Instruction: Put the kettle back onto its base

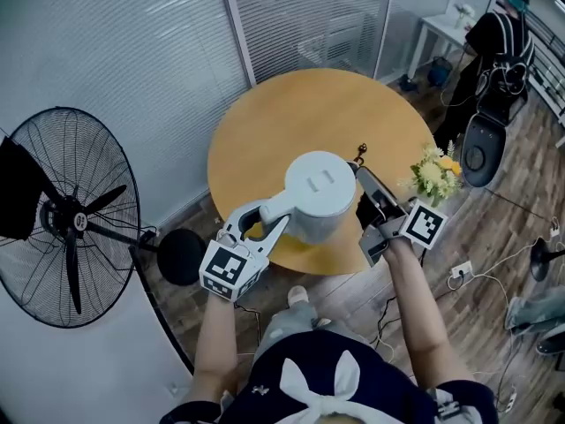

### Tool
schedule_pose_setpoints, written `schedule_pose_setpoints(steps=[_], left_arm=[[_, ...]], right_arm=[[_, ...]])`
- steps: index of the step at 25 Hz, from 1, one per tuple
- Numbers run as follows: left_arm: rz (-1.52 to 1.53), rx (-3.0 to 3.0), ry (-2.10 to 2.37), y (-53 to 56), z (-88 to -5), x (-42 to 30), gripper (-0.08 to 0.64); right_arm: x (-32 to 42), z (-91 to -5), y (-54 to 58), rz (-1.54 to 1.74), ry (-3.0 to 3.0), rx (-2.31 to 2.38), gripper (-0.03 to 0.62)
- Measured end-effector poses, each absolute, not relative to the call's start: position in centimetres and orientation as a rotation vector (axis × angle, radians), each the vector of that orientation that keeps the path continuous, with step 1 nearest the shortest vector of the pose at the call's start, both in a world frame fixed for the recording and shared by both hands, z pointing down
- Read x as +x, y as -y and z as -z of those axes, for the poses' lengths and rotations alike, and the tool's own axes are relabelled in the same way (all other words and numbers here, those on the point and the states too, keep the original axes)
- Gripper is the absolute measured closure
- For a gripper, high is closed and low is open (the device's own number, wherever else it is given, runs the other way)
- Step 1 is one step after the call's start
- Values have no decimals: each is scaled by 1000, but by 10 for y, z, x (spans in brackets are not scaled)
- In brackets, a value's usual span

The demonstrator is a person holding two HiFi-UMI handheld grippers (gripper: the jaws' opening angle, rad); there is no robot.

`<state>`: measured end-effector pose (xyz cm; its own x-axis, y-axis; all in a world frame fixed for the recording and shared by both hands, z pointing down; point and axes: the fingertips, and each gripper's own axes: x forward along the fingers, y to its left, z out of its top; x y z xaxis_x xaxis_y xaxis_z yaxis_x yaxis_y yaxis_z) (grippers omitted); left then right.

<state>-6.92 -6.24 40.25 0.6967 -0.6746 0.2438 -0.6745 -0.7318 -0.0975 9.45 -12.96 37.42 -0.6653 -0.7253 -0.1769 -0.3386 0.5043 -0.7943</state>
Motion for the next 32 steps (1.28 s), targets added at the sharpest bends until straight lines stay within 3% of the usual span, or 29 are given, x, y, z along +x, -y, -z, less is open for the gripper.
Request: schedule_pose_setpoints(steps=[32], left_arm=[[375,-2926,-1120,155,-407,-90,405]], right_arm=[[75,-376,220,1037,-2229,-933,541]])
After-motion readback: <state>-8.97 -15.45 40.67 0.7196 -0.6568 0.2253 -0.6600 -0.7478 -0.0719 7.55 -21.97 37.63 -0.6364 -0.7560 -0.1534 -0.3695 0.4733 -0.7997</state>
